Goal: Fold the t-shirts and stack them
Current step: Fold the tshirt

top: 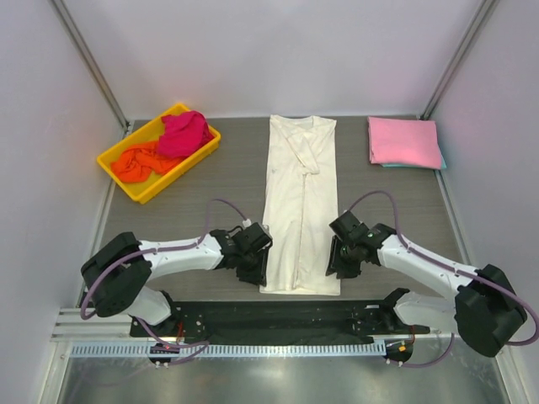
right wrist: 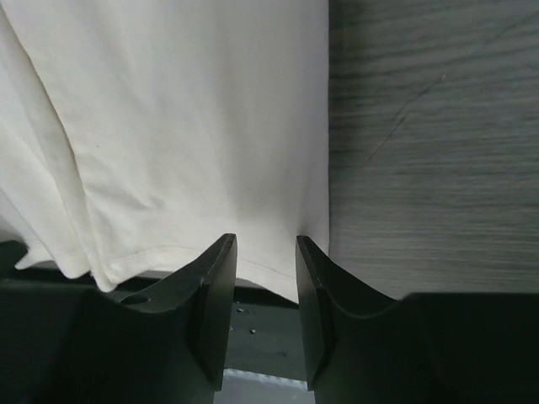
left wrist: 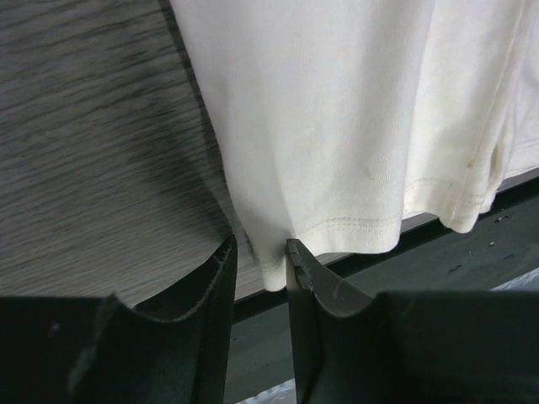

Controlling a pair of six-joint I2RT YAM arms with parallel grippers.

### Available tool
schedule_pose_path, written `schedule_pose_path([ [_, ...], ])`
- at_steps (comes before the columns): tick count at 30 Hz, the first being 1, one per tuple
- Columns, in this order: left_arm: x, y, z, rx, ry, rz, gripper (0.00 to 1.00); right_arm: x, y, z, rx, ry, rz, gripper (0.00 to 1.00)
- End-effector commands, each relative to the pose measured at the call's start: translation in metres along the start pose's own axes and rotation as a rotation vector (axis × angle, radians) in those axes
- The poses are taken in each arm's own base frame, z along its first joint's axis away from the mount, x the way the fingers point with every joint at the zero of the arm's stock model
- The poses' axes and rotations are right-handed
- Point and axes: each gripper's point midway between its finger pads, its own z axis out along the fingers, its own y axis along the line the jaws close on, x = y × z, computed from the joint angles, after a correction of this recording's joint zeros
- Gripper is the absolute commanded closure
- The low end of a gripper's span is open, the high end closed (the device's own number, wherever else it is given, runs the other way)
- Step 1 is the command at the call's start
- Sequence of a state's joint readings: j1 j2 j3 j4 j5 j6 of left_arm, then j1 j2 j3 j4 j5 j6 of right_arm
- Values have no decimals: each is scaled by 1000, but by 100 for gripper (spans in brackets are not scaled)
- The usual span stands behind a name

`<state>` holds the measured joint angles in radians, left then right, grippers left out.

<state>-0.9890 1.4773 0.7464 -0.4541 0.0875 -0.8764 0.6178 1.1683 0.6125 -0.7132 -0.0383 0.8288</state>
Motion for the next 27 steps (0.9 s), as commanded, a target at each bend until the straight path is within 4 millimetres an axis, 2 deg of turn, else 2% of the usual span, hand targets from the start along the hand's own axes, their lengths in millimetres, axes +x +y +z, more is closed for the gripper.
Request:
schedule_pose_path([
  [1,-2,5,-1,-13,-41,-23,69,12,-2,-6,-5,-17,49,60],
  [6,-1,12,-7,-48,-53,-34,75,32,-15,-3,0,3,57,60],
  [13,0,9,-12,-29,-63,-45,66,39,-25,3,40,21,42,60],
  [18,-3,2,-13,7,-70,-48,65,42,-28,6,46,26,50,61],
  [19,-3,1,-12,7,-70,-49,65,42,-28,6,47,27,51,63],
  [23,-4,0,-8,10,-73,-53,68,42,-27,4,42,23,58,91],
  [24,-3,0,-7,12,-71,-50,70,41,-27,4,41,22,58,94],
  [25,-3,1,-6,8,-71,-55,79,41,-26,2,39,20,61,99],
  [27,-2,1,-6,10,-66,-58,89,41,-25,1,29,15,67,99],
])
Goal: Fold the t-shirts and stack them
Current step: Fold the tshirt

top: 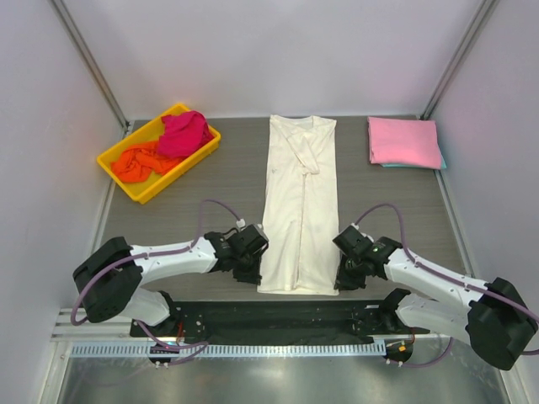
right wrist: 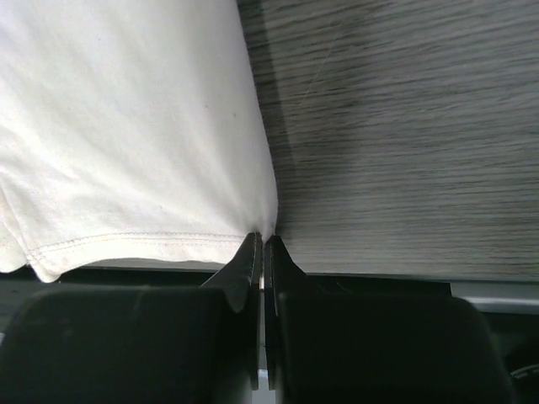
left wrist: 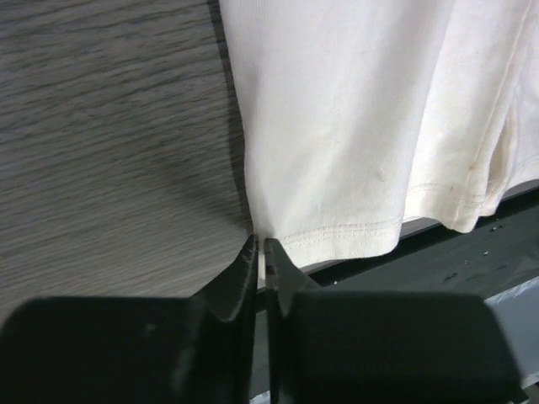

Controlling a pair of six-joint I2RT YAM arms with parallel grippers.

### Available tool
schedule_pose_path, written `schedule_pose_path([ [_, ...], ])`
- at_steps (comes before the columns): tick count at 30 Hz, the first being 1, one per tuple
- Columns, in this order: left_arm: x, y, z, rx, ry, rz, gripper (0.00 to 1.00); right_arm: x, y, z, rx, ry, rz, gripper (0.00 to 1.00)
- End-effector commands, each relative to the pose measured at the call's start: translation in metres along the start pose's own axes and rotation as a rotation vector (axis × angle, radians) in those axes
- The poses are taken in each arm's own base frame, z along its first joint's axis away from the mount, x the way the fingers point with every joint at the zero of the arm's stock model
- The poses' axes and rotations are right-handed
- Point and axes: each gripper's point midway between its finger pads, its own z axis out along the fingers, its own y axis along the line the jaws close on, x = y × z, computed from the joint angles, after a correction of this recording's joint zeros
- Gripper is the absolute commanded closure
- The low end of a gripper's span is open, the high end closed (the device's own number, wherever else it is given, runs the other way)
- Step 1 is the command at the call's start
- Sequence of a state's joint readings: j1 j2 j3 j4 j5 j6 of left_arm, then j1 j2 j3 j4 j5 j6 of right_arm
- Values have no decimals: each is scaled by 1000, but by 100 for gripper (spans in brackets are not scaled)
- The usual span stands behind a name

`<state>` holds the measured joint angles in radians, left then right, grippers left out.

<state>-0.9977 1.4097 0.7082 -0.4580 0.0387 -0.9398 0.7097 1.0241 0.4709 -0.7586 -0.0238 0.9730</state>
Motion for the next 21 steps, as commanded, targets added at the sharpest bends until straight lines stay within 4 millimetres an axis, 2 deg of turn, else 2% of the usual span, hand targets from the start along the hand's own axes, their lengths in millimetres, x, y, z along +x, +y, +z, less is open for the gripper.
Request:
schedule_pose_path([
  [1,0,-3,2,17,-10,-13,98,-7,-3,-3,11,-50,13,99],
  [5,0,0,-3,19,-28,-40,100,-6,-2,-6,1,-54,18,99],
  [9,-5,-2,-9,23,-54,-60,99,-15,2,-16,-22,-100,7,99],
  [13,-7,-7,-11,28,-52,-65,67,-18,2,-17,6,-97,-18,99],
  [15,-6,-8,-12,32,-51,-65,64,-17,2,-15,7,-95,-18,99],
  [21,0,-9,-8,52,-35,-84,62,-18,3,-18,-24,-116,1,99],
])
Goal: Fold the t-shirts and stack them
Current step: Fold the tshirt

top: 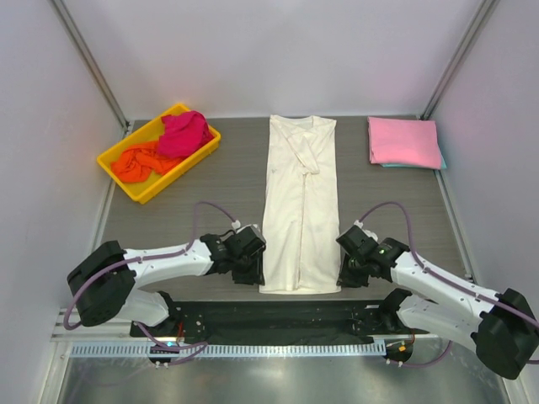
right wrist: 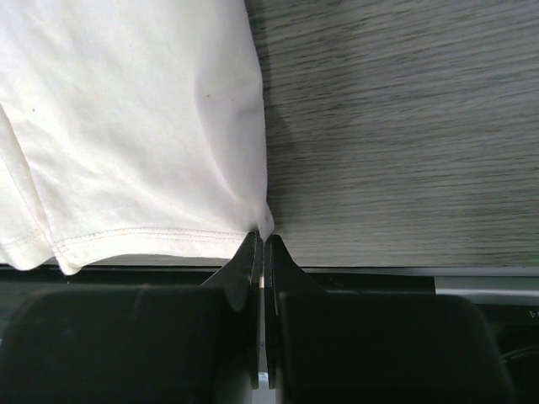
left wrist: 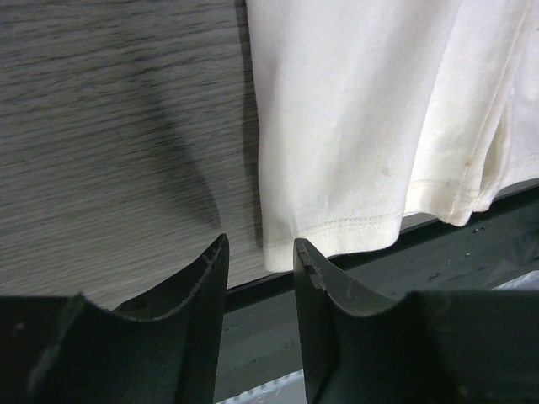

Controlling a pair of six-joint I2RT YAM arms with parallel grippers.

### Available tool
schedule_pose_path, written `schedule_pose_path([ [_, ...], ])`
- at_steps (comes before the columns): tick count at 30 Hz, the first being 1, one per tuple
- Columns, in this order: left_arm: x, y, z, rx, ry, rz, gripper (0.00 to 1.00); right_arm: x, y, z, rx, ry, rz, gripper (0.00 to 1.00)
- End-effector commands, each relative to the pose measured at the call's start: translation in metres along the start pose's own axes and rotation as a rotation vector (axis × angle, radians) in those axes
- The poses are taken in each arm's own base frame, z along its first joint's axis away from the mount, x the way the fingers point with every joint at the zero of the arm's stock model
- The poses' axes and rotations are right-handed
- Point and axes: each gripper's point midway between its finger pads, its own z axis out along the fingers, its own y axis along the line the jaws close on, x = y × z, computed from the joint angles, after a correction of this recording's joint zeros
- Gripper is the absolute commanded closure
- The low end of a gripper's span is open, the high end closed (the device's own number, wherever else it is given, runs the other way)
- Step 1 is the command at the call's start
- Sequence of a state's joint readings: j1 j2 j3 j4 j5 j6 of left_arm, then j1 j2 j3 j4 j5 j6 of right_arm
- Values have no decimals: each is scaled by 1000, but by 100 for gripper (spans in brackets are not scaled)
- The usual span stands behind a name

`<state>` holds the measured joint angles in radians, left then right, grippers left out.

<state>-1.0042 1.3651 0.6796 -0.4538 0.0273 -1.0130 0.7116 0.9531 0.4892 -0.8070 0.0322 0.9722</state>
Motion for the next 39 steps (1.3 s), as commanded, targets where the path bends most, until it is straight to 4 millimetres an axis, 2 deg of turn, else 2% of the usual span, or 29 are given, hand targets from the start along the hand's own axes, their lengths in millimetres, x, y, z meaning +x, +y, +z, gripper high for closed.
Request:
schedule_pose_path([
  [1,2,-7,-1,42,-5,-21,62,-8,5,-7,-25,-48,4,99],
  [5,13,-10,8,63,17,-46,63,-6,5,-6,-29,-42,18,99],
  [9,17,-13,9,67,23,-54,100,-8,6,-10,-47,-60,50,99],
  [16,5,-35,-18,125,-45,-67,100,-20,5,-32,-38,-118,49,99],
  [21,-3,-43,-21,106,-47,-48,100,-40,11,-38,-28,-197,-3,99],
  [23,-8,-40,-16,74,-38,-42,100,-49,12,-41,0,-226,-36,99],
  [26,-26,-44,-14,48,-45,-21,100,-65,18,-43,52,-251,-95,99],
  [27,-33,-44,-14,40,-49,-20,100,-67,19,-37,79,-235,-113,99],
  [28,-48,-48,-19,44,-69,-17,100,-75,30,-40,59,-256,-125,99],
  [29,-54,-46,-15,31,-68,-16,100,-80,33,-40,66,-264,-163,99],
  [30,-69,-44,-16,29,-82,-35,100,-91,43,-37,65,-279,-179,99],
  [31,-76,-43,-17,26,-79,-17,100,-99,44,-36,82,-290,-202,99],
  [32,-90,-49,-18,32,-93,-19,100,-106,45,-35,98,-287,-247,99],
  [34,-115,-45,-17,24,-118,-37,100,-128,55,-28,113,-273,-262,99],
  [35,-132,-56,-22,51,-142,-16,100,-134,60,-26,104,-258,-270,99],
  [36,-142,-49,-13,27,-124,-32,100,-150,66,-24,107,-265,-283,99],
  [37,-149,-51,-12,25,-117,-31,100,-159,68,-23,105,-268,-284,99],
  [38,-166,-58,-16,37,-144,-12,100,-165,69,-17,108,-248,-288,99],
  [39,-175,-52,-6,11,-134,-26,100,-184,73,-22,95,-271,-280,99],
])
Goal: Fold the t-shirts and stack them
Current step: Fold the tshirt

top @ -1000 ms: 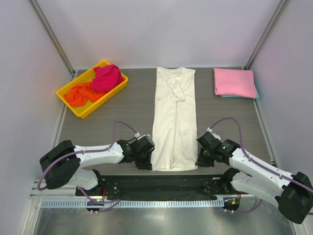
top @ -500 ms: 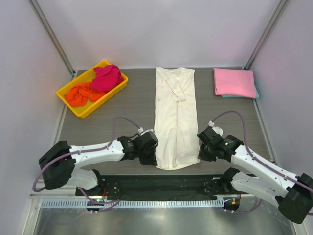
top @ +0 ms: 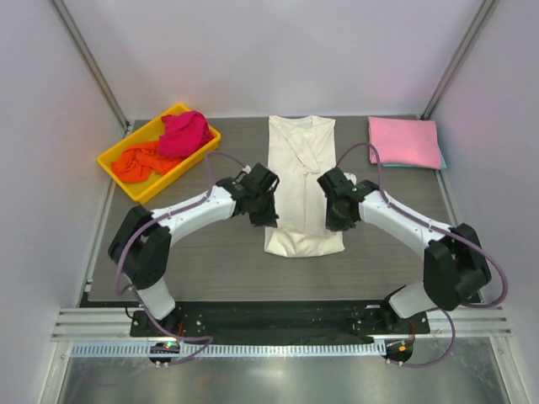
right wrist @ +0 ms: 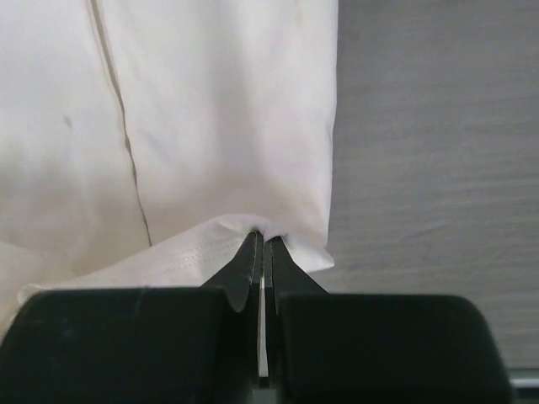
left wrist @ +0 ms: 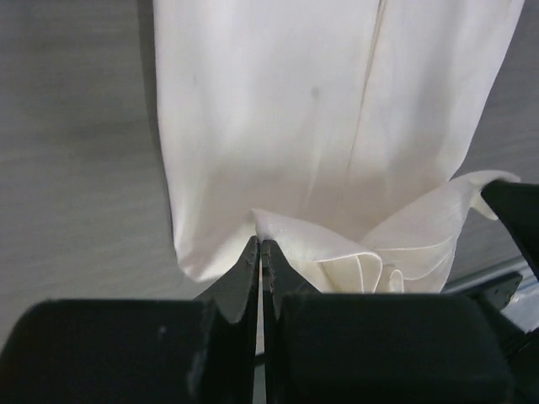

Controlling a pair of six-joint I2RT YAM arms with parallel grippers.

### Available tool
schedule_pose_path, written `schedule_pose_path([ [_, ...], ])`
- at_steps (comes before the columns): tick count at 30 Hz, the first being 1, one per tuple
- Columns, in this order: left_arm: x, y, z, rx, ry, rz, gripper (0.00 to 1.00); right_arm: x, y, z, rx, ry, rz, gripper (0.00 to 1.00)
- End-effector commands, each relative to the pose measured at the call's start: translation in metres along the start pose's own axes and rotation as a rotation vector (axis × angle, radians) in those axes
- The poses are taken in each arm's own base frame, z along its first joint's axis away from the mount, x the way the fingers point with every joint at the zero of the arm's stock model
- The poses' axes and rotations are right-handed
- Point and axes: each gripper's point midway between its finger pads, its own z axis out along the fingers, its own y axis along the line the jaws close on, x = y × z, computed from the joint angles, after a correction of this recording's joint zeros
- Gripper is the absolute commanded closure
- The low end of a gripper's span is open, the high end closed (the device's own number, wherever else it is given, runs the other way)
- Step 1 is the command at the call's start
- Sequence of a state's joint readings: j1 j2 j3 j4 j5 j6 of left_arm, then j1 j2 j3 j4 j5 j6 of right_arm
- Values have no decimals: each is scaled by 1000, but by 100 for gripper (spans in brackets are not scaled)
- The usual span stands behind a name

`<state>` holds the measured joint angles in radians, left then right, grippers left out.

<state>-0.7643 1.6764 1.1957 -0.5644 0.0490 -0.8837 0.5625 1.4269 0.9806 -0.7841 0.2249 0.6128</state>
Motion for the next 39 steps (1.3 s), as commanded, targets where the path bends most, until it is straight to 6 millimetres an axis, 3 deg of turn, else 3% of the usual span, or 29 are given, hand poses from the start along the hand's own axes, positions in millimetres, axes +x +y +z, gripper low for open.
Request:
schedule_pose_path([
  [1,-31,-1,9,-14,-3,55,100,-58,8,-2,-53,-92,-64,99],
  [2,-38,1,15,-19,-3,55,100,-67,9,-1,-57,-98,-69,99],
  [3,-56,-12,13,11,-27,66,100,-81,11,3,-54,-106,-66,99],
  [4,-63,0,28,-20,-4,48,100,-90,6,6,-48,-106,-78,99],
  [7,-98,-6,40,-3,-22,38,100,-119,5,21,-39,-121,-94,99],
  [9,-115,0,45,-39,-42,30,100,-135,12,33,-66,-111,-90,99],
  [10,-130,-8,38,-32,-63,30,100,-141,13,37,-70,-112,-82,99],
  [11,-131,-1,49,-57,-40,17,100,-147,10,41,-71,-111,-75,99],
  [15,-162,8,51,-66,-85,-22,100,-176,13,50,-80,-134,-46,99],
  [17,-177,-1,54,-19,-109,-15,100,-184,16,51,-102,-138,-43,99],
  [21,-188,2,67,-15,-108,-8,100,-208,20,52,-128,-170,-46,99],
  [27,-206,4,73,25,-144,-12,100,-230,29,55,-168,-196,-45,99],
  [35,-231,0,81,69,-170,3,100,-249,25,62,-201,-235,-100,99],
  [39,-241,8,84,53,-197,-16,100,-254,18,67,-203,-232,-77,99],
])
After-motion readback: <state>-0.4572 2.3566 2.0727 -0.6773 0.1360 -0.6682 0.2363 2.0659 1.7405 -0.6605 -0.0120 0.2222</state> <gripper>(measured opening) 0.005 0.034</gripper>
